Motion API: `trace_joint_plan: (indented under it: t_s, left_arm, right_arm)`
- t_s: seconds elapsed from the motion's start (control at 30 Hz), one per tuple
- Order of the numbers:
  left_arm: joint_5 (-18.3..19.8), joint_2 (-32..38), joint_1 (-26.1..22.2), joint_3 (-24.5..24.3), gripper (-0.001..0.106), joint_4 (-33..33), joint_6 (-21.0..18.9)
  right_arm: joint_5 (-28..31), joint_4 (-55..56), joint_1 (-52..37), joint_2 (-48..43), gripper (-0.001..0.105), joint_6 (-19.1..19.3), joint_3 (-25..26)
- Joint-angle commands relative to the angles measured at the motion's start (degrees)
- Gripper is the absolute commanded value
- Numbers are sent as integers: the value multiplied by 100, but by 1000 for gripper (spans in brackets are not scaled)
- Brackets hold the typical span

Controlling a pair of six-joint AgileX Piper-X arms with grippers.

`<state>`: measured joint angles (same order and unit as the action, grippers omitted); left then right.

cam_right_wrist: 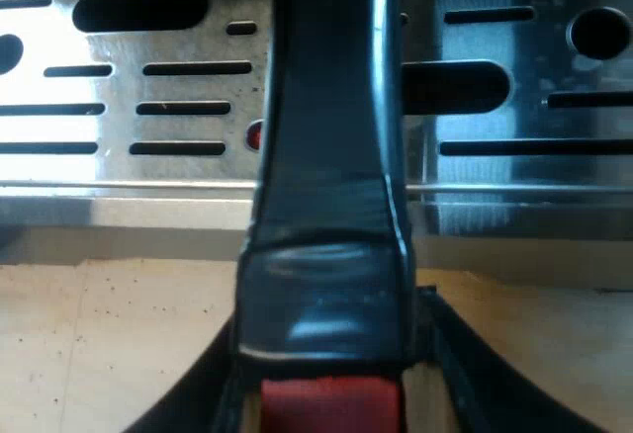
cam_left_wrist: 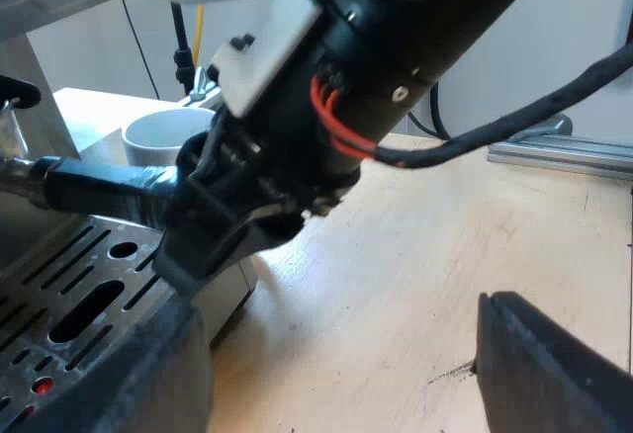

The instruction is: Grind coffee beans and then tamp

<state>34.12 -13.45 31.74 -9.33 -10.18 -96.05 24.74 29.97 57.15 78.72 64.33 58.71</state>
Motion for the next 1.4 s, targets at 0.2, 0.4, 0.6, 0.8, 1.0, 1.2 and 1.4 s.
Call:
trace_joint_plan:
  t_s: [0.2,0.4,0.6,0.8,1.0,1.2,1.4]
  left_arm:
    - [42,45,24,-34,60,14,-56]
    - [42,45,24,-34,60,14,-56]
    - [42,45,24,-34,60,14,-56]
    - [42,45,24,-34,60,14,-56]
    - [42,45,24,-34,60,14,-56]
    - [42,45,24,-34,60,14,-56]
    - [42,77,24,-196,60,-343,-276]
  right_arm:
    - [363,221,413,-178,0,-35,30]
    - [530,246,541,-178,0,-286,11]
    - [798,246,756,-283,0,-639,-167]
    - [892,246,878,-480,0,-676,-325]
    - [1024,246,994,-518,0,-676,-327]
    - [1224,246,1212,-518,0,-676,-327]
    - [1263,539,1521,-577,0,-755,-327]
